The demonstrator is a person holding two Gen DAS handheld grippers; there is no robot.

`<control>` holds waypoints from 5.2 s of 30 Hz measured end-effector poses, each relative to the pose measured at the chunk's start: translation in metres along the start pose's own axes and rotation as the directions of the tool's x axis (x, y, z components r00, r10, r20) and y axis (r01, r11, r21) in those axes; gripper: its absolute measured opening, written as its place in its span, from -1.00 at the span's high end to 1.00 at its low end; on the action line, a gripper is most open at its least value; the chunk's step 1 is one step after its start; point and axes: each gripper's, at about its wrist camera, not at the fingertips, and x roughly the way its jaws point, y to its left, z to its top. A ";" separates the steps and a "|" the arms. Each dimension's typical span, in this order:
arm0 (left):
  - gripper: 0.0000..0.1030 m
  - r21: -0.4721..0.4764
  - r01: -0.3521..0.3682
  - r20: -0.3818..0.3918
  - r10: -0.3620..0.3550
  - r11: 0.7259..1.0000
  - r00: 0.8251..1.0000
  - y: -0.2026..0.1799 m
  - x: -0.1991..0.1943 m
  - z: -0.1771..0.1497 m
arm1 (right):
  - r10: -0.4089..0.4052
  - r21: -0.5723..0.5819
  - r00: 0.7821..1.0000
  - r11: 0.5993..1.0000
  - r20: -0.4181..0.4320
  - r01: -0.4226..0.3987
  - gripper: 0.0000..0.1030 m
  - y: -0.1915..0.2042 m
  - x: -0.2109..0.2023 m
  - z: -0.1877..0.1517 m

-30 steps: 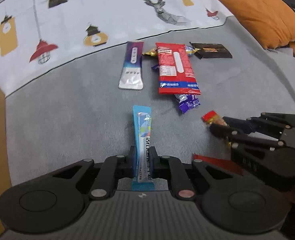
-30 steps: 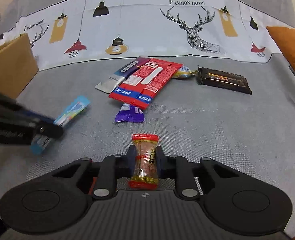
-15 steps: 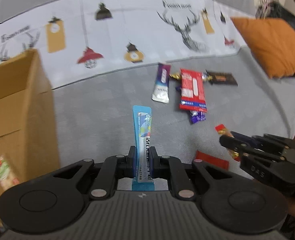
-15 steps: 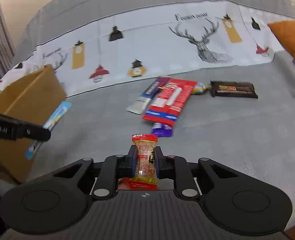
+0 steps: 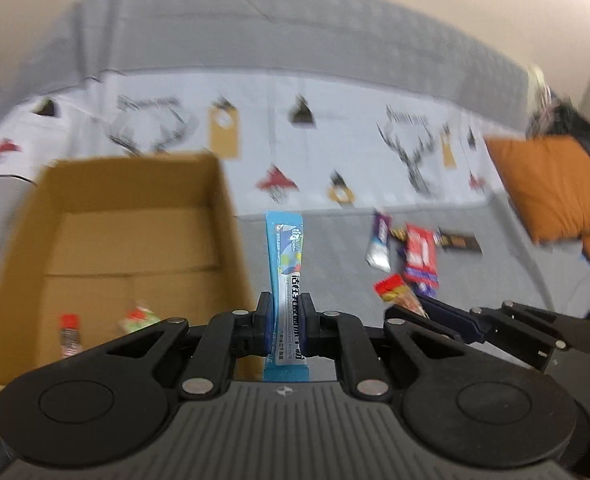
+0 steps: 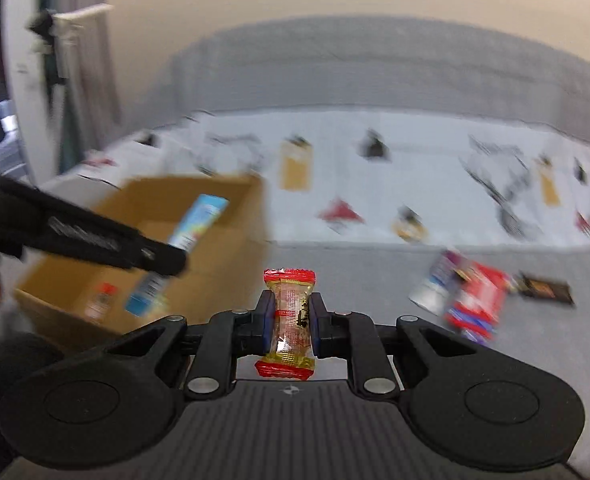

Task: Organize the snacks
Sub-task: 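Carry both snacks over the box and open both tools to drop them, then grasp a red spicy strip bag with right tool while left tool grasps another, then carry both red bags over the box and open both tools to drop them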

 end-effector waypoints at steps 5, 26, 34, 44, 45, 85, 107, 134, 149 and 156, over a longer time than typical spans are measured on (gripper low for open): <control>0.75 -0.003 -0.093 0.168 0.092 0.996 0.981 0.035 -0.072 0.010 | 0.093 -0.092 0.990 0.992 0.104 -0.083 0.64 0.060 -0.011 0.045; 0.75 -0.176 -0.139 0.129 0.163 0.975 0.978 0.145 -0.060 -0.026 | 0.180 -0.122 0.984 0.976 -0.005 -0.180 0.64 0.144 0.037 0.065; 0.75 -0.244 -0.112 -0.033 0.107 0.963 0.994 0.180 0.037 -0.055 | 0.076 -0.110 0.980 0.989 -0.182 -0.097 0.64 0.122 0.090 0.021; 0.71 -0.237 -0.110 -0.079 0.094 0.965 0.992 0.199 0.064 -0.067 | 0.126 -0.023 0.966 0.991 -0.228 -0.134 0.64 0.121 0.133 0.004; 0.59 -0.255 -0.124 -0.075 0.109 0.959 0.991 0.201 0.062 -0.066 | 0.153 -0.005 0.962 0.987 -0.225 -0.158 0.62 0.120 0.133 0.003; -0.99 0.102 -0.086 0.018 0.084 0.991 0.996 -0.049 0.141 -0.045 | -0.151 -0.084 0.960 0.987 -0.237 0.135 -0.18 -0.191 0.063 -0.147; -0.61 0.368 0.006 -0.064 0.019 0.930 0.998 -0.041 0.133 -0.039 | -0.324 0.370 0.929 0.853 -0.181 0.369 0.09 -0.283 0.071 -0.130; -0.13 0.272 0.204 -0.232 -0.141 0.940 0.962 -0.231 0.345 -0.007 | -0.341 0.346 0.922 0.856 -0.182 0.384 -0.01 -0.332 0.087 -0.119; -0.15 0.155 0.159 -0.315 -0.103 0.975 0.944 -0.146 0.263 -0.051 | -0.310 0.303 0.940 0.890 -0.144 0.340 -0.22 -0.284 0.093 -0.104; -0.27 0.205 0.151 -0.295 -0.086 0.967 0.952 -0.162 0.300 -0.047 | -0.315 0.147 0.918 0.923 -0.239 0.355 -0.38 -0.276 0.116 -0.111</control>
